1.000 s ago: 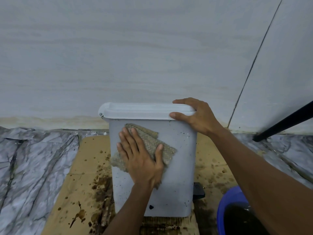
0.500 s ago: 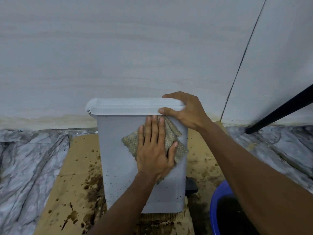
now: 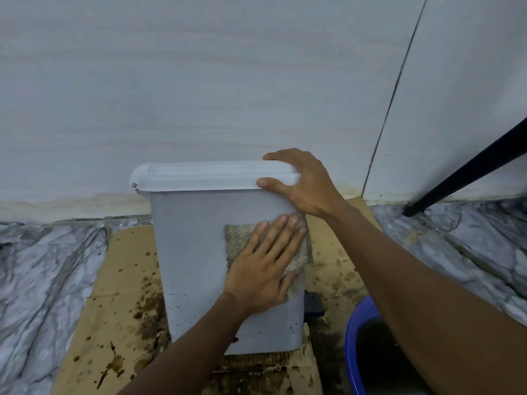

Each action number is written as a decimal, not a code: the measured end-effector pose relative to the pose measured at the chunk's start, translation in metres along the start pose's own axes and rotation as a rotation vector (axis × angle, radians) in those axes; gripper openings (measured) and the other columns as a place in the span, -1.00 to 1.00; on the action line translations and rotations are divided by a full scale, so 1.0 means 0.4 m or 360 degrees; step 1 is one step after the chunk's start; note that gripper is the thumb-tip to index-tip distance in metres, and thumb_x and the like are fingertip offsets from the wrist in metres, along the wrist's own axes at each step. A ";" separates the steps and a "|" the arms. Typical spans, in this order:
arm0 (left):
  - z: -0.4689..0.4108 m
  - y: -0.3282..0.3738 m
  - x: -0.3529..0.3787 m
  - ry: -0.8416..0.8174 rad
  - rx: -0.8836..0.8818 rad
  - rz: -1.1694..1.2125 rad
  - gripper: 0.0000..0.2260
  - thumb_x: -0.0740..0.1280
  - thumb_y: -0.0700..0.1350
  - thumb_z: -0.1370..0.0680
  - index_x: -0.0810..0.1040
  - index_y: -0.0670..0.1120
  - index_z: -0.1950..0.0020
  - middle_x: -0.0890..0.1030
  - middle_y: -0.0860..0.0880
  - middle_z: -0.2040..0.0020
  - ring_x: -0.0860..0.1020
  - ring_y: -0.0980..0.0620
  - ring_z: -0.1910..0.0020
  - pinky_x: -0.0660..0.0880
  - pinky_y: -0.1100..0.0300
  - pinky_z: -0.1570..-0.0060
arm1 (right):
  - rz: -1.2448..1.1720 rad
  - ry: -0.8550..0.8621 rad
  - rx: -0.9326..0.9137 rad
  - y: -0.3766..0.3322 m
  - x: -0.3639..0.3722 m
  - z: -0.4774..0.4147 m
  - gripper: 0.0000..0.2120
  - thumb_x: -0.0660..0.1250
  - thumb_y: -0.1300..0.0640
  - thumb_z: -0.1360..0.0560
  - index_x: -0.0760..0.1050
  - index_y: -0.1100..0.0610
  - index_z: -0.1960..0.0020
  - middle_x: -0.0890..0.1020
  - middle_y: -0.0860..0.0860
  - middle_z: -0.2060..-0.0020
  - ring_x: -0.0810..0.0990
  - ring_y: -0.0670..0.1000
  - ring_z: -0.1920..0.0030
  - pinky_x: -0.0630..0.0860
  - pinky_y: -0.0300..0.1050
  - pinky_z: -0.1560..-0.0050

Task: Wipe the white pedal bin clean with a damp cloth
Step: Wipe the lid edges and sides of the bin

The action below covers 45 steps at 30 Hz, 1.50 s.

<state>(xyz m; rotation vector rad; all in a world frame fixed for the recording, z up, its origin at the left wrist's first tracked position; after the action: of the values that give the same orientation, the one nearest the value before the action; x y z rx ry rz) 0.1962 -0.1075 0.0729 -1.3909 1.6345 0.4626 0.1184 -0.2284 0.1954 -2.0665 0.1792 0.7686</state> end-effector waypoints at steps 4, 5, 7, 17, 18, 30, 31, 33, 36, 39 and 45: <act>0.093 0.022 0.028 -0.0078 0.0106 -0.0002 -0.32 0.20 0.16 -0.65 0.09 -0.14 -0.67 0.01 -0.14 -0.68 0.02 -0.12 -0.66 -0.09 -0.08 -0.62 | 0.0087 0.0029 -0.0001 0.000 0.008 0.006 -0.55 0.48 -0.25 -0.41 0.59 -0.09 -0.23 0.59 -0.18 -0.19 0.44 -0.14 -0.18 0.26 -0.41 -0.12; 0.109 0.027 0.031 -0.0083 0.0119 0.0015 -0.33 0.21 0.15 -0.66 0.10 -0.14 -0.66 0.03 -0.14 -0.68 0.03 -0.12 -0.66 -0.07 -0.08 -0.62 | 0.0103 0.0045 -0.0003 -0.001 0.009 0.008 -0.54 0.47 -0.26 -0.41 0.59 -0.10 -0.24 0.59 -0.18 -0.19 0.44 -0.12 -0.19 0.28 -0.36 -0.13; 0.129 0.041 0.036 -0.0091 0.0134 0.0058 -0.35 0.20 0.13 -0.66 0.12 -0.14 -0.66 0.06 -0.14 -0.68 0.05 -0.12 -0.66 -0.04 -0.09 -0.62 | 0.0121 0.0061 -0.0003 -0.002 0.011 0.009 -0.53 0.46 -0.28 -0.40 0.59 -0.10 -0.23 0.59 -0.18 -0.18 0.46 -0.09 -0.19 0.31 -0.26 -0.14; 0.235 0.122 0.085 -0.0308 0.0375 0.0028 -0.35 0.15 0.12 -0.67 0.06 -0.15 -0.67 0.01 -0.13 -0.69 -0.01 -0.11 -0.66 -0.11 -0.07 -0.62 | 0.0044 0.0074 0.0085 0.012 0.013 0.000 -0.56 0.49 -0.27 -0.39 0.60 -0.14 -0.21 0.58 -0.27 -0.15 0.48 -0.10 -0.23 0.38 -0.20 -0.21; 0.245 0.129 0.089 -0.0325 0.0397 0.0026 -0.36 0.14 0.13 -0.68 0.07 -0.14 -0.67 0.01 -0.13 -0.69 -0.01 -0.11 -0.66 -0.12 -0.07 -0.62 | 0.0041 0.0073 0.0087 0.013 0.014 -0.001 -0.55 0.49 -0.28 -0.39 0.59 -0.14 -0.21 0.58 -0.27 -0.15 0.48 -0.10 -0.23 0.38 -0.21 -0.21; 0.317 0.162 0.111 -0.0406 0.0643 0.0010 -0.33 0.16 0.09 -0.66 0.03 -0.16 -0.67 0.01 -0.13 -0.68 -0.04 -0.11 -0.66 -0.19 -0.06 -0.62 | -0.0008 0.0076 0.0100 0.015 0.011 0.004 -0.55 0.49 -0.28 -0.38 0.60 -0.14 -0.20 0.59 -0.26 -0.14 0.48 -0.10 -0.22 0.40 -0.20 -0.21; 0.323 0.163 0.115 -0.0415 0.0676 -0.0011 -0.33 0.16 0.11 -0.66 0.03 -0.16 -0.67 0.01 -0.13 -0.68 -0.05 -0.11 -0.66 -0.19 -0.06 -0.62 | -0.0015 0.0075 0.0101 0.015 0.011 0.004 -0.55 0.49 -0.29 -0.37 0.60 -0.14 -0.19 0.59 -0.26 -0.14 0.48 -0.10 -0.22 0.41 -0.18 -0.22; 0.333 0.166 0.120 -0.0429 0.0722 -0.0028 -0.34 0.14 0.13 -0.67 0.04 -0.16 -0.67 0.02 -0.13 -0.68 -0.05 -0.11 -0.66 -0.20 -0.06 -0.62 | -0.0029 0.0086 0.0100 0.016 0.012 0.003 -0.55 0.48 -0.30 -0.36 0.60 -0.14 -0.18 0.60 -0.25 -0.14 0.50 -0.09 -0.22 0.43 -0.14 -0.24; 0.350 0.170 0.122 -0.0453 0.0738 0.0013 -0.39 0.12 0.09 -0.68 0.08 -0.14 -0.67 0.07 -0.11 -0.68 0.00 -0.09 -0.66 -0.19 -0.05 -0.62 | -0.0058 0.0102 0.0109 0.017 0.013 0.003 -0.55 0.50 -0.28 -0.36 0.60 -0.13 -0.18 0.61 -0.25 -0.14 0.49 -0.10 -0.22 0.44 -0.14 -0.24; 0.367 0.174 0.128 -0.0474 0.0763 0.0025 -0.39 0.11 0.11 -0.67 0.11 -0.12 -0.67 0.09 -0.09 -0.68 0.01 -0.07 -0.66 -0.20 -0.04 -0.62 | -0.0058 0.0108 0.0106 0.018 0.013 0.003 -0.56 0.50 -0.28 -0.36 0.60 -0.13 -0.18 0.60 -0.26 -0.13 0.49 -0.11 -0.22 0.43 -0.16 -0.22; 0.347 0.163 0.108 -0.0424 0.0523 0.0237 -0.37 0.07 0.25 -0.69 0.14 -0.09 -0.66 0.12 -0.06 -0.67 0.04 -0.04 -0.66 -0.12 0.00 -0.62 | -0.0072 0.0095 0.0124 0.018 0.016 -0.001 -0.55 0.50 -0.28 -0.36 0.60 -0.13 -0.18 0.61 -0.24 -0.13 0.50 -0.09 -0.22 0.45 -0.13 -0.23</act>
<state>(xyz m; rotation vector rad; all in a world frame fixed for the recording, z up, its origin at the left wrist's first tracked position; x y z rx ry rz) 0.1929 -0.0075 -0.0510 -0.9283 1.5196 0.4227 0.1208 -0.2319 0.1870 -2.0141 0.1918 0.6629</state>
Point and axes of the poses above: each hand's wrist, its own z-axis away from the middle knuckle, its own x-axis out of the palm, y = z × x, the point moved 5 cm from there along -z, towards the middle knuckle
